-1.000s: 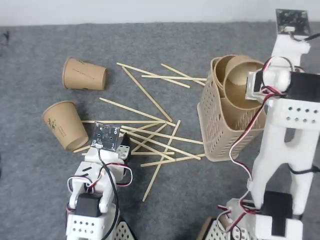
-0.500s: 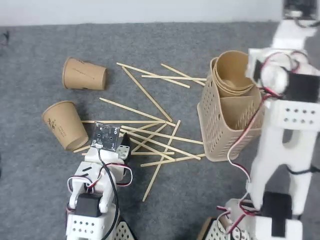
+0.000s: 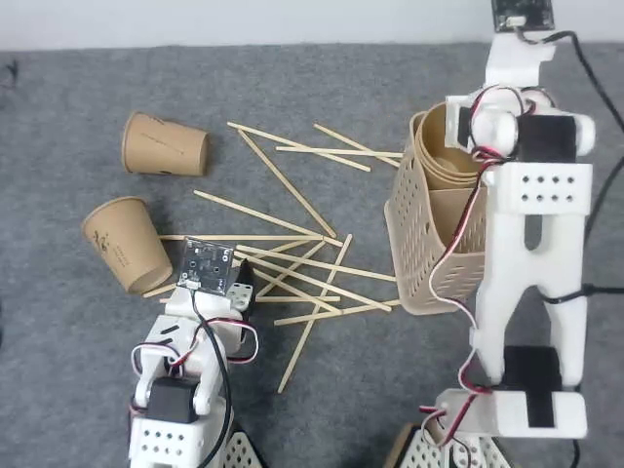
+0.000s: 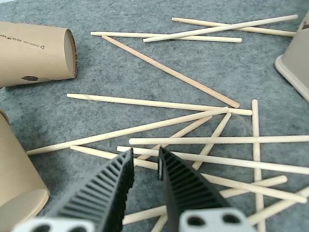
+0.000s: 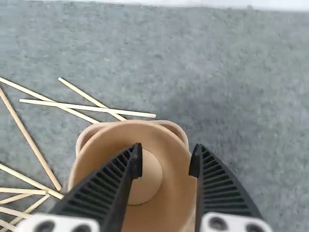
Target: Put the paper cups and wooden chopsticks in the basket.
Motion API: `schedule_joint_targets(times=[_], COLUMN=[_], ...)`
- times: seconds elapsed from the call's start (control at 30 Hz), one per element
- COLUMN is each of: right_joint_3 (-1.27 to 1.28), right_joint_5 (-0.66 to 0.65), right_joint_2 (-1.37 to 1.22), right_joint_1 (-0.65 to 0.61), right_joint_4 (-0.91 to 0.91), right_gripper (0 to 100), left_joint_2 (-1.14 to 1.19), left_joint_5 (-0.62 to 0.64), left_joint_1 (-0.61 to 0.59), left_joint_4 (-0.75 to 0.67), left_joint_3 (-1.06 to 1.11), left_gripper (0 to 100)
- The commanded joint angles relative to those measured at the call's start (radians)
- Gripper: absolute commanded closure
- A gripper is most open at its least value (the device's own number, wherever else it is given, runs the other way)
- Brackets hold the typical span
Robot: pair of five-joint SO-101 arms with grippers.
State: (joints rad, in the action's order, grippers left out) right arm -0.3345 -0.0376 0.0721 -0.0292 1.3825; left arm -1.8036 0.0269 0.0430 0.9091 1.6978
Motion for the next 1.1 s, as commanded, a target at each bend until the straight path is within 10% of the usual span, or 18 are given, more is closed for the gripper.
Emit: schedule_joint_targets(times=[0.0,0.53,1.07], right_joint_3=[0.009,0.031,0.083], right_joint_5=[-0.012,-0.129,-0.133], right_joint_2=[-0.018,0.246,-0.124], right_joint_1=[-0.008,-0.004,0.124], right_joint_4=[-0.001,0.071,-0.048], right_gripper=[83.0,83.0,83.0], left_joint_2=[-0.009,-0.009,-0.009], left_joint_5=[-0.009,-0.009,-0.009], left_joint_1=[0.009,0.009,0.011], left_joint_4=[0.005,0.005,0.005], left_joint_3=[-0.015,-0.015,-0.015], left_gripper=[91,91,91])
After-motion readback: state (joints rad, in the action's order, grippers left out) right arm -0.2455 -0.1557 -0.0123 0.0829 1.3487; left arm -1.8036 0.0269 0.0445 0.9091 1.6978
